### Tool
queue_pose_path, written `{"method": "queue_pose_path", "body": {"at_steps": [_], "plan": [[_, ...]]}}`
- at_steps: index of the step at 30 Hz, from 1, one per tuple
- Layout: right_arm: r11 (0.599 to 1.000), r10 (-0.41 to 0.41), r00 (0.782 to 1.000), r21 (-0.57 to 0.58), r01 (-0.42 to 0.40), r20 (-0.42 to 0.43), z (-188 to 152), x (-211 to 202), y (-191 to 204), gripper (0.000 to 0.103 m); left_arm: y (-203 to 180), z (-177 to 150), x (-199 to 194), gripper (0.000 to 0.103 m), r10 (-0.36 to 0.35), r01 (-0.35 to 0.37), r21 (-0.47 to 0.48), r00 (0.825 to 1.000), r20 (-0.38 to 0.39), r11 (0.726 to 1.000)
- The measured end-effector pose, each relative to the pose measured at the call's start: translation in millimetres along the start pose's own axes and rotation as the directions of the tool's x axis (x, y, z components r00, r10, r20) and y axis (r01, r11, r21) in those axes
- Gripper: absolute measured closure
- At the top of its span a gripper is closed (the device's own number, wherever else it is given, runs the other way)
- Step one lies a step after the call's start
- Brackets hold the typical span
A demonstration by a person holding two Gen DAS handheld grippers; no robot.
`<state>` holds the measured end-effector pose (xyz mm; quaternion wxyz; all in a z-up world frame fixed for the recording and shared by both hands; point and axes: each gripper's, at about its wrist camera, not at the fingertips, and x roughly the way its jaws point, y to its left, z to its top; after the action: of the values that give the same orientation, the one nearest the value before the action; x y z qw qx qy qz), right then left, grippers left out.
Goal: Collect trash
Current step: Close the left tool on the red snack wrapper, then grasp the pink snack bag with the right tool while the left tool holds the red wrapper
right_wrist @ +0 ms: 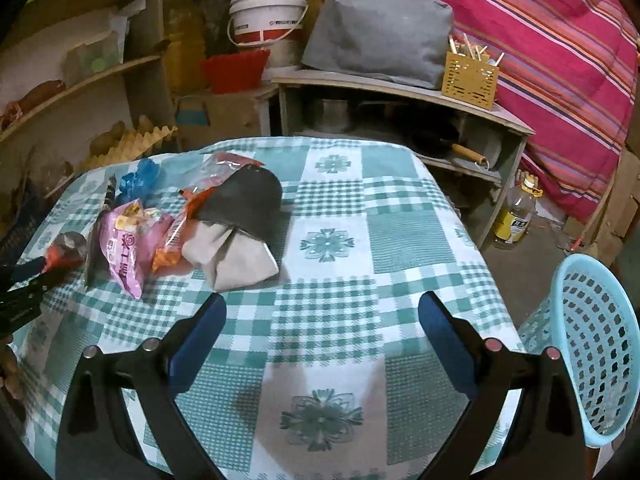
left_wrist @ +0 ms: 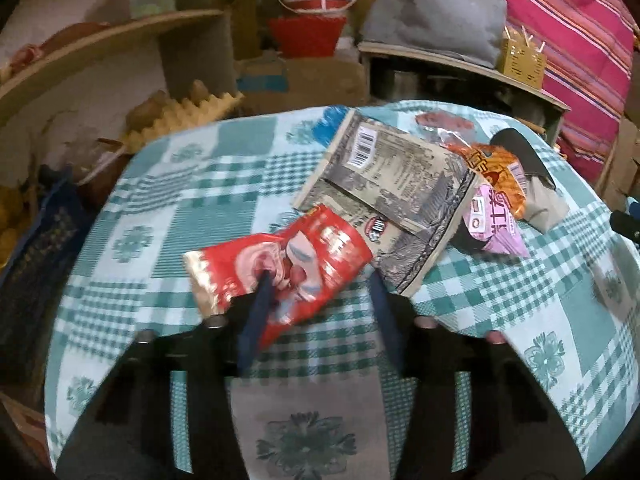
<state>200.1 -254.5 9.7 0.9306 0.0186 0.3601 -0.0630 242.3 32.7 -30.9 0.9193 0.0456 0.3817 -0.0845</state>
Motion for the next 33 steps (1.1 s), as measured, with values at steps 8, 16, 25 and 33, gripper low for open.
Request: {"method": "queue_pose_path", "body": {"at_steps": [8, 16, 25, 33], "plan": [[0.998, 0.016, 1.000, -0.056, -0.017, -0.001, -0.6, 0.6, 22.2, 0.008, 6.0, 3.6, -7.8, 0.090, -0.004, 0.005, -0.026, 1.000, 0.027, 1.000], [0.990, 0.091, 0.996, -0.105, -0.090, 0.001, 1.3, 0.2, 63.0, 0.008, 15.1, 11.3, -46.6, 0.098, 0.040, -0.030, -0.079, 0.992, 0.123, 0.996], [0.976, 0.146, 0.989, -0.159, -0.147, -0.020, 7.4, 19.0, 121.1, 0.015, 30.7, 11.1, -49.2, 0.098, 0.069, -0.059, -0.101, 0.992, 0.105, 0.993], [0.968, 0.167, 0.981, -0.173, -0.182, -0.095, 8.8, 48.9, 145.8, 0.048, 35.7, 12.6, -47.6, 0.098, 0.077, -0.068, -0.090, 0.992, 0.102, 0.994]]}}
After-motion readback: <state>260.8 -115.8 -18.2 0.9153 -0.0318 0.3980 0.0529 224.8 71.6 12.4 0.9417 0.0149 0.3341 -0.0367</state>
